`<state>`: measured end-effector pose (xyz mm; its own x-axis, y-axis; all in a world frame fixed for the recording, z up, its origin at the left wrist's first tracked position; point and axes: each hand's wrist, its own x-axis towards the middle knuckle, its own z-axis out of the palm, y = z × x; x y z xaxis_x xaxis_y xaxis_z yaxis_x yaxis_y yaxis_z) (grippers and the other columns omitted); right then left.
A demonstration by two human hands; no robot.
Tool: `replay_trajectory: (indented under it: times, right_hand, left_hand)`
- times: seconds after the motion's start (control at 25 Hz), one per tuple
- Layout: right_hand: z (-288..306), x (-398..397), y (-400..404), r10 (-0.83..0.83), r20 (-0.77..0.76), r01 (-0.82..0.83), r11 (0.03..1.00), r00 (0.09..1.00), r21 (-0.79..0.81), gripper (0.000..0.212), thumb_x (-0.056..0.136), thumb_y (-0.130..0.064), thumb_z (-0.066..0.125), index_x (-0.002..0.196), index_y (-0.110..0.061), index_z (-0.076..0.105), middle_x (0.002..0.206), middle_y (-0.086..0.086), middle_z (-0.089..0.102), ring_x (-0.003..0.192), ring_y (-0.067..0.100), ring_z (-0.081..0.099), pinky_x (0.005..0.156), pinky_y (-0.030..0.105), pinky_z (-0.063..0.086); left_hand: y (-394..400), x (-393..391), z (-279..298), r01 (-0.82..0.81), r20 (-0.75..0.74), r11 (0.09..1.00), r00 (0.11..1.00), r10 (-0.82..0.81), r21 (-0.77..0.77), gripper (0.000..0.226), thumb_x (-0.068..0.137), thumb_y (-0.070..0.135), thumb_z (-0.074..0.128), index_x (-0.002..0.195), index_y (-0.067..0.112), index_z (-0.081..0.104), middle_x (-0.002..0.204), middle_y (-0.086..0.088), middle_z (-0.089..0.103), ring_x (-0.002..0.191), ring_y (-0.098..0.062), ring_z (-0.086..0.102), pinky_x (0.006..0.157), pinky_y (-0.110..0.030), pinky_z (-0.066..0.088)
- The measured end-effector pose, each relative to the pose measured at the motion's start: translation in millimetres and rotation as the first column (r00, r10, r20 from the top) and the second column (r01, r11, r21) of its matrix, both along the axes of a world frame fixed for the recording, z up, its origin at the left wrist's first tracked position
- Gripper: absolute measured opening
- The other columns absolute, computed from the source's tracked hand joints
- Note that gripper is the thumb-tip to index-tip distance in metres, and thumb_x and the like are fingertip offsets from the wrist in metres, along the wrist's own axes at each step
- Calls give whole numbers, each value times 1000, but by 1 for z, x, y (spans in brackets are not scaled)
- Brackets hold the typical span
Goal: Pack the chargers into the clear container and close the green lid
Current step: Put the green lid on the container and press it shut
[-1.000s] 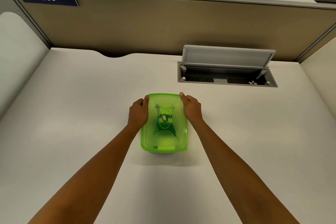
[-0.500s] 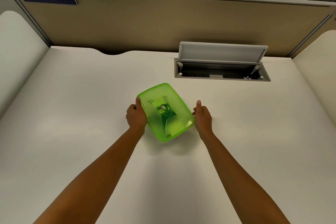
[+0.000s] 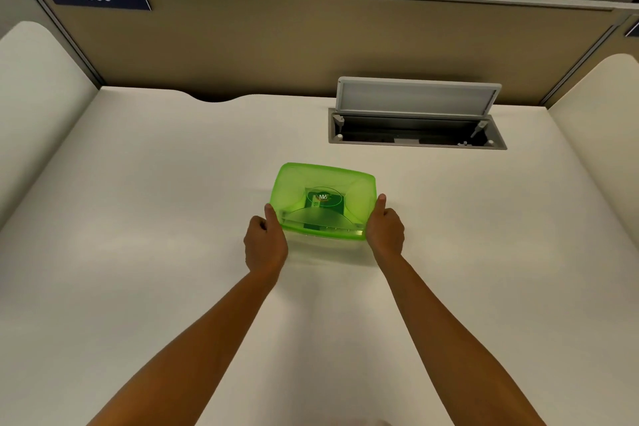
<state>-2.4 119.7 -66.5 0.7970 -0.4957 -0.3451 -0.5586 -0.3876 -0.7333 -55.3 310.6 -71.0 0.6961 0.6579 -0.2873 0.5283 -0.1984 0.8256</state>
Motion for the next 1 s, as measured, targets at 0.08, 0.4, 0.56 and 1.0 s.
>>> replay_trajectory:
  times: [0.08,0.4,0.56,1.0]
  right_hand:
    - [1,-3,3,21,16,-20,996,1000,-87,72,99,-58,16,94,-7,67,101,13,68,96,35,60,74,36,39]
    - [1,-2,4,79,173,-41,977,982,-210,59,105,-40,20,110,-6,68,107,19,70,103,40,61,82,39,44]
    - [0,0,4,94,204,-48,974,974,-220,58,106,-36,21,103,-3,68,101,19,71,98,39,62,80,39,43]
    - [6,33,-12,172,97,-173,985,980,5,53,95,-62,35,81,-12,49,72,-2,54,73,22,52,66,33,37]
  left_hand:
    - [10,16,4,64,-50,998,997,-63,17,64,92,70,24,69,15,48,72,-2,57,65,-18,52,61,-33,38]
    - [19,24,2,133,-22,964,991,-131,231,66,95,65,29,53,15,34,49,-1,42,49,-22,39,52,-29,33]
    - [18,24,2,131,-22,952,991,-130,278,66,97,61,28,51,15,35,49,-1,43,47,-22,40,53,-30,34]
    - [29,62,4,293,-153,923,953,-261,250,55,93,66,34,71,16,42,69,0,54,62,-19,49,61,-33,36]
